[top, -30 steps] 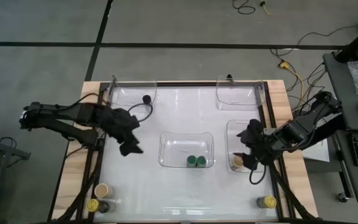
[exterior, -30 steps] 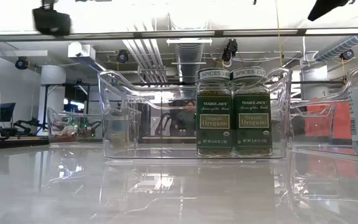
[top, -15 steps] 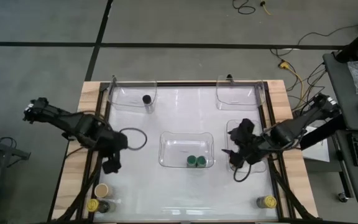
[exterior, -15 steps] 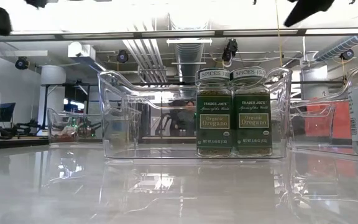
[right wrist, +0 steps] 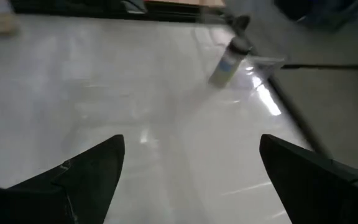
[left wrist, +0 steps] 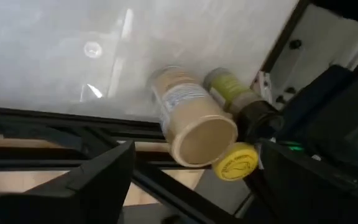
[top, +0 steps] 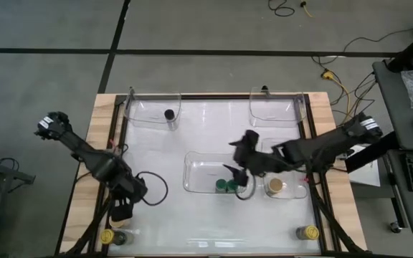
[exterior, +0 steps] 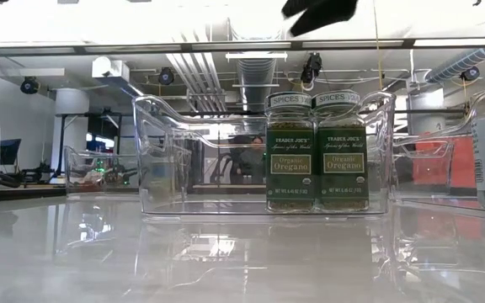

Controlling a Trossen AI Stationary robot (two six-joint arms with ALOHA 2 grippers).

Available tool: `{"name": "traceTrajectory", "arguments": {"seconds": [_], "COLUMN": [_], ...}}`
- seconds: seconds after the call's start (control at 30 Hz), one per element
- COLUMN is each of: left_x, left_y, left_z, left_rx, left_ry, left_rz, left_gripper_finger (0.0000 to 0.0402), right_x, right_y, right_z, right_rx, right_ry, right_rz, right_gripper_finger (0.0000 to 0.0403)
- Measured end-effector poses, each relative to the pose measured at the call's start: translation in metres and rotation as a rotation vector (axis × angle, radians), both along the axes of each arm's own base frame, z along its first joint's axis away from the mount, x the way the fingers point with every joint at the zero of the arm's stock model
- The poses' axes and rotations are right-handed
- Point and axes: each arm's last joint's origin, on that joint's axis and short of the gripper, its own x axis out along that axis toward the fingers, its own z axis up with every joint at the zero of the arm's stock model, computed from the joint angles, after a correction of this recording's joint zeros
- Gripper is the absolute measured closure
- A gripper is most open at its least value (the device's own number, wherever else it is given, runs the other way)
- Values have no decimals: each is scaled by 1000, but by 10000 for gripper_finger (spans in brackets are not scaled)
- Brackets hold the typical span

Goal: Sort spices by type
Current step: Put the gold seasoning bottle into the bottom right transparent bin

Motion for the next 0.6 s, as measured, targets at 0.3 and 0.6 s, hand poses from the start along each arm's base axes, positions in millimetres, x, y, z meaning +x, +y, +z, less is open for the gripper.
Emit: {"name": "traceTrajectory", "arguments": {"seconds": [0.3,0.6], "left_x": [14,16], "left_y": [-18,-39], "left_z": [21,22], "left_rx": [90,153], "left_ry": [-41,-54], "left_rz": [-46,-58], "left_gripper_finger": [70,70], "right_x": [35,56], "right_y": [-15,-11], "right_z": [-7,13], "right_rx": [-100,-15], "right_ry": [82,-6], "right_rz": [6,-96], "right_gripper_finger": [38,38]}}
